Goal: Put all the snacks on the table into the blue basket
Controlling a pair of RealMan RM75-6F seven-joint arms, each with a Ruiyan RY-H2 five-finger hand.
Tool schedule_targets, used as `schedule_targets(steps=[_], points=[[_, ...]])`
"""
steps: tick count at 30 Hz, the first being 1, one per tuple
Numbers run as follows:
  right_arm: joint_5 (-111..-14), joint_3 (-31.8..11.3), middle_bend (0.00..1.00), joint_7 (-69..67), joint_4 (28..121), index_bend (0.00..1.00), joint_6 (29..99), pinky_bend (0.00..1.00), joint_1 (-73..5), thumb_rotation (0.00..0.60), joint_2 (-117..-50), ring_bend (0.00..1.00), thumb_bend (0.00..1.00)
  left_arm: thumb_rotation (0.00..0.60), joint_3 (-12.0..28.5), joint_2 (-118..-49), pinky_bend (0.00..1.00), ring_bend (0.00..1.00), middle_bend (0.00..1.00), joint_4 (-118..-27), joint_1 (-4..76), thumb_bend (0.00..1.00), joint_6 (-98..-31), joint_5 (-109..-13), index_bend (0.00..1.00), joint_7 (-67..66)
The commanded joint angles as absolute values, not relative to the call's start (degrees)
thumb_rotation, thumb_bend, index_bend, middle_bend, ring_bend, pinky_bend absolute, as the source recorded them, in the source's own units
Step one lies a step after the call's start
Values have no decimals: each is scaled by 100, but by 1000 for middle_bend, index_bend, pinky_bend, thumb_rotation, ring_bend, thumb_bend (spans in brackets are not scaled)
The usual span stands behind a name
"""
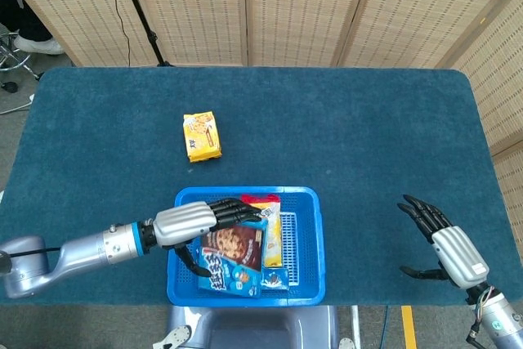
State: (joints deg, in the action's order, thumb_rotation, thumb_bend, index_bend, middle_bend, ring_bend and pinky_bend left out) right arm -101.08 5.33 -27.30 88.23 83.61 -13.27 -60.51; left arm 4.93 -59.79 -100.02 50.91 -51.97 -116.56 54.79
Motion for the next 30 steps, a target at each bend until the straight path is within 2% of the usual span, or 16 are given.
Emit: schedule_targets(steps=[1,5,9,11,15,20,27,30], points=[[-10135,537,0,-2729,8831,0,8359,87,-1336,600,-6052,0,0,600,726,-6101,0,0,0,-9747,4876,0,-5523,-10890,0,4550],[-10156,546,0,-2721,8840,0,8377,87,-1326,600,-6048,0,0,600,1004,-6342,0,0,0,-9322,4721,0,-5711,-10212,0,3723],[-10122,544,0,-2726,8838,0,8372,87,-1312,600,-6042,0,0,600,1150,-6675,0,0,0,-8468,4705,0,-5726,-9794,0,2706],[-10080,534,0,-2716,8845,0,8346,87,-1311,600,-6043,0,0,600,1124,-6922,0,0,0,-7734,4777,0,-5683,-9776,0,2084],[-10030,513,0,-2659,8878,0,8289,87,-1323,600,-6059,0,0,600,806,-7472,0,0,0,-6278,4977,0,-5759,-10203,0,1512],[-9982,499,0,-2573,8951,0,8222,87,-1332,600,-6082,0,0,600,285,-8132,0,0,0,-4659,5210,0,-5889,-10708,0,1702],[-9914,463,0,-2473,8983,0,8121,87,-1360,600,-6161,0,0,600,-247,-8931,0,0,0,-3253,5481,0,-5837,-10997,0,2103],[-9819,450,0,-2492,8933,0,7963,87,-1408,600,-6224,0,0,600,-355,-9540,0,0,0,-2672,5617,0,-5438,-10910,0,2196]])
